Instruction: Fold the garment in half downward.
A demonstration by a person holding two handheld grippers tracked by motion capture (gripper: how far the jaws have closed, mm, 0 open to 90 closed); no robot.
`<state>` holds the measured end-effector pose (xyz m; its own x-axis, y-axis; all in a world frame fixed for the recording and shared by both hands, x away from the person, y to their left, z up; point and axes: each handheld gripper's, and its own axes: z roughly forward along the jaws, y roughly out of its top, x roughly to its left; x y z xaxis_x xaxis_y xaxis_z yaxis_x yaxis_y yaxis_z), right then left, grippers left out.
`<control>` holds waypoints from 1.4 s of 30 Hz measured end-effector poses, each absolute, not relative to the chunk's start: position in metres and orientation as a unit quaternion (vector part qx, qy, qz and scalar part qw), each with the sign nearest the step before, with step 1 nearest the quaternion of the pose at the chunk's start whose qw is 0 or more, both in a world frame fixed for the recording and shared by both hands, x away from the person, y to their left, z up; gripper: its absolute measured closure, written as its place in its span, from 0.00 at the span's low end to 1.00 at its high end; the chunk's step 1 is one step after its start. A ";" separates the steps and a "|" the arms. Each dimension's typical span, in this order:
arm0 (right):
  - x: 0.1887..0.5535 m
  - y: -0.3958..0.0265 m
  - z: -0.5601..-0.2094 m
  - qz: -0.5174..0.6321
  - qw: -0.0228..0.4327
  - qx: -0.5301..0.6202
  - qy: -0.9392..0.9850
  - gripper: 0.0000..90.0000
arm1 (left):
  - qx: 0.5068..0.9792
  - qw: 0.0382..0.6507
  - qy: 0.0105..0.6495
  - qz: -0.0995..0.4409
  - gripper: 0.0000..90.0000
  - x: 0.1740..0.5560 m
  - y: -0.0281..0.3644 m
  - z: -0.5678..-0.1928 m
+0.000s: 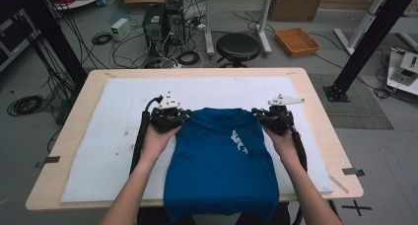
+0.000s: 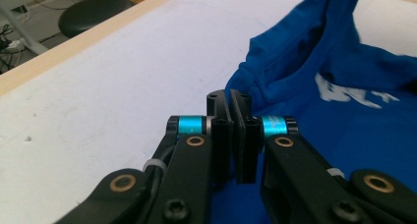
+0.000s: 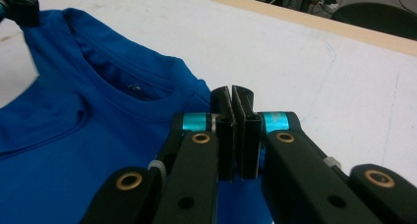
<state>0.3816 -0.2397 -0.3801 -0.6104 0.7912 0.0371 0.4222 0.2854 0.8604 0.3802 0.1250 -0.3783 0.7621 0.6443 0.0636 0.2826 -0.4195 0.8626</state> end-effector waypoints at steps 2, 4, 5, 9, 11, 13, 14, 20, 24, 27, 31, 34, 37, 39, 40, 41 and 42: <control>0.369 -0.240 -0.380 0.451 0.207 0.384 0.779 0.99 | 0.821 0.459 0.276 0.198 0.97 0.370 0.126 -0.378; 0.357 -0.241 -0.382 0.451 0.209 0.382 0.779 0.99 | 0.823 0.461 0.267 0.197 0.97 0.360 0.126 -0.380; 0.351 -0.241 -0.383 0.450 0.209 0.381 0.780 0.99 | 0.825 0.460 0.263 0.196 0.97 0.355 0.125 -0.381; 0.326 -0.243 -0.389 0.442 0.212 0.377 0.786 0.98 | 0.835 0.455 0.240 0.196 0.97 0.332 0.126 -0.386; 0.311 -0.244 -0.391 0.442 0.211 0.375 0.787 0.98 | 0.839 0.450 0.233 0.197 0.97 0.321 0.127 -0.390; 0.298 -0.243 -0.394 0.440 0.210 0.372 0.790 0.98 | 0.841 0.450 0.229 0.196 0.97 0.312 0.128 -0.394; 0.293 -0.243 -0.396 0.439 0.209 0.371 0.791 0.98 | 0.844 0.447 0.224 0.195 0.97 0.306 0.128 -0.397; 0.260 -0.241 -0.407 0.425 0.214 0.358 0.804 0.98 | 0.852 0.437 0.201 0.208 0.97 0.279 0.129 -0.408; 0.248 -0.242 -0.414 0.415 0.210 0.353 0.812 0.98 | 0.855 0.433 0.192 0.211 0.97 0.267 0.128 -0.415; 0.241 -0.243 -0.419 0.408 0.212 0.349 0.816 0.98 | 0.861 0.424 0.183 0.212 0.97 0.260 0.125 -0.419; 0.233 -0.244 -0.424 0.401 0.206 0.352 0.820 0.98 | 0.869 0.415 0.173 0.206 0.96 0.251 0.122 -0.426; 0.226 -0.245 -0.427 0.393 0.206 0.349 0.825 0.97 | 0.876 0.407 0.165 0.199 0.95 0.244 0.120 -0.431; 0.220 -0.245 -0.430 0.387 0.203 0.347 0.830 0.94 | 0.882 0.398 0.161 0.193 0.91 0.240 0.119 -0.435; 0.216 -0.246 -0.430 0.385 0.201 0.344 0.832 0.92 | 0.885 0.395 0.159 0.190 0.86 0.237 0.119 -0.435; 0.215 -0.247 -0.429 0.386 0.205 0.342 0.832 0.91 | 0.884 0.396 0.159 0.191 0.84 0.236 0.119 -0.434; 0.216 -0.248 -0.427 0.388 0.210 0.342 0.830 0.90 | 0.881 0.399 0.161 0.194 0.82 0.236 0.120 -0.433; 0.218 -0.251 -0.424 0.393 0.215 0.347 0.824 0.89 | 0.879 0.401 0.163 0.201 0.81 0.237 0.120 -0.431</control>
